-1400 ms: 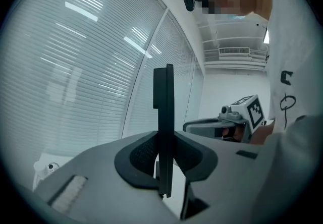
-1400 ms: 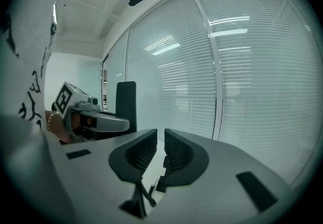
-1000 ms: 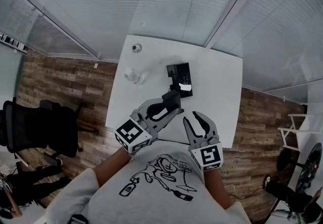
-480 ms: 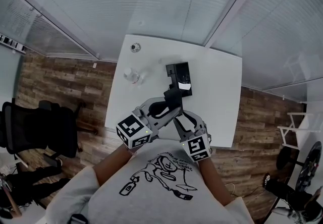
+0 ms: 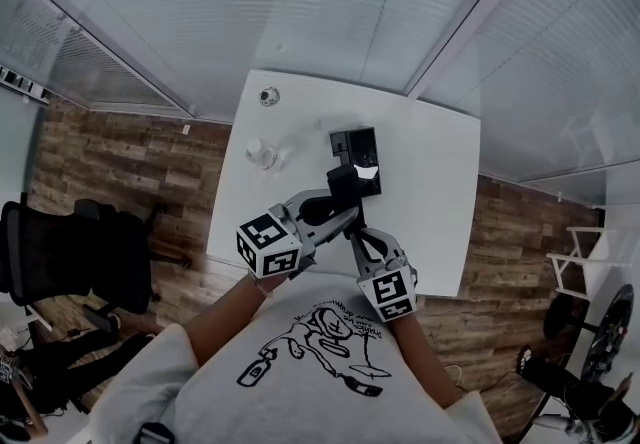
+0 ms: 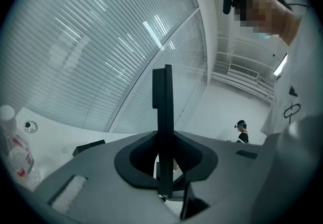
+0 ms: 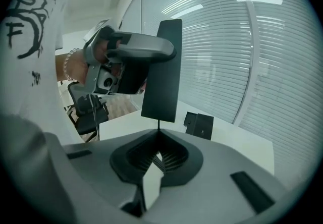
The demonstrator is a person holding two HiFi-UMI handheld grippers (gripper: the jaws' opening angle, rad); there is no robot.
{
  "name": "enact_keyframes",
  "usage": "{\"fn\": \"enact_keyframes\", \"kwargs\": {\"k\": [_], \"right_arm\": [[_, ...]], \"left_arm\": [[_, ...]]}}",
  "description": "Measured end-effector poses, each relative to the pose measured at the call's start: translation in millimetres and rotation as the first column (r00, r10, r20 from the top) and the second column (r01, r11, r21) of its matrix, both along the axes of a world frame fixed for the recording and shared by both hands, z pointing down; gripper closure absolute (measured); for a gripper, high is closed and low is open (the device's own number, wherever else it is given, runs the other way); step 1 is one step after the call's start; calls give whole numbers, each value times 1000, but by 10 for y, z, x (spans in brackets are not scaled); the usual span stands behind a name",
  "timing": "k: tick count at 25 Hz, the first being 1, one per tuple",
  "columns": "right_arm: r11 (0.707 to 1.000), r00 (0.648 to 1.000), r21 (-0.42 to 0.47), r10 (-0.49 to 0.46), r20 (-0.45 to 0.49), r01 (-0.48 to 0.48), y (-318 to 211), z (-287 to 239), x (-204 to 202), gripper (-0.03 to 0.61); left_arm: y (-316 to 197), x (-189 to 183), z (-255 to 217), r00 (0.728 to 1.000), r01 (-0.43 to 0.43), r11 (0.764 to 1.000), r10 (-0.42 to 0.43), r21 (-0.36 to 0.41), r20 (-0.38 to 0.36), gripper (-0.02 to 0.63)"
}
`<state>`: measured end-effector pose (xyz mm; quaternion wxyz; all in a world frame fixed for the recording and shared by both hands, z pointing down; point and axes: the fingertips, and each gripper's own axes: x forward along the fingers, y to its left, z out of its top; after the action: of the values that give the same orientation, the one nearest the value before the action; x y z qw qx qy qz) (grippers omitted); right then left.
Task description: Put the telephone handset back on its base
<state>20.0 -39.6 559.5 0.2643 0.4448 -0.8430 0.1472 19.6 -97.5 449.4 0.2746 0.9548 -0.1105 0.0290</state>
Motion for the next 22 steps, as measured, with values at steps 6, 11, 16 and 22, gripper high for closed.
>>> {"fn": "enact_keyframes", "kwargs": {"k": [6, 11, 16, 22], "right_arm": [[997, 1000, -78, 25, -14, -26, 85, 208, 118, 575], [992, 999, -124, 33, -18, -35, 146, 342, 142, 575], [986, 999, -161, 44, -26, -47, 178, 462, 196, 575], [980, 998, -191, 56, -37, -62, 166, 576, 243, 575]], "left_arm": [[-99, 83, 373, 998, -50, 998, 52, -41, 41, 523], [-182, 153, 643, 994, -60, 997, 64, -47, 84, 495], [-245, 240, 880, 991, -67, 995, 75, -69, 112, 476], [-325, 284, 1112, 988, -63, 993, 76, -99, 131, 459]]}}
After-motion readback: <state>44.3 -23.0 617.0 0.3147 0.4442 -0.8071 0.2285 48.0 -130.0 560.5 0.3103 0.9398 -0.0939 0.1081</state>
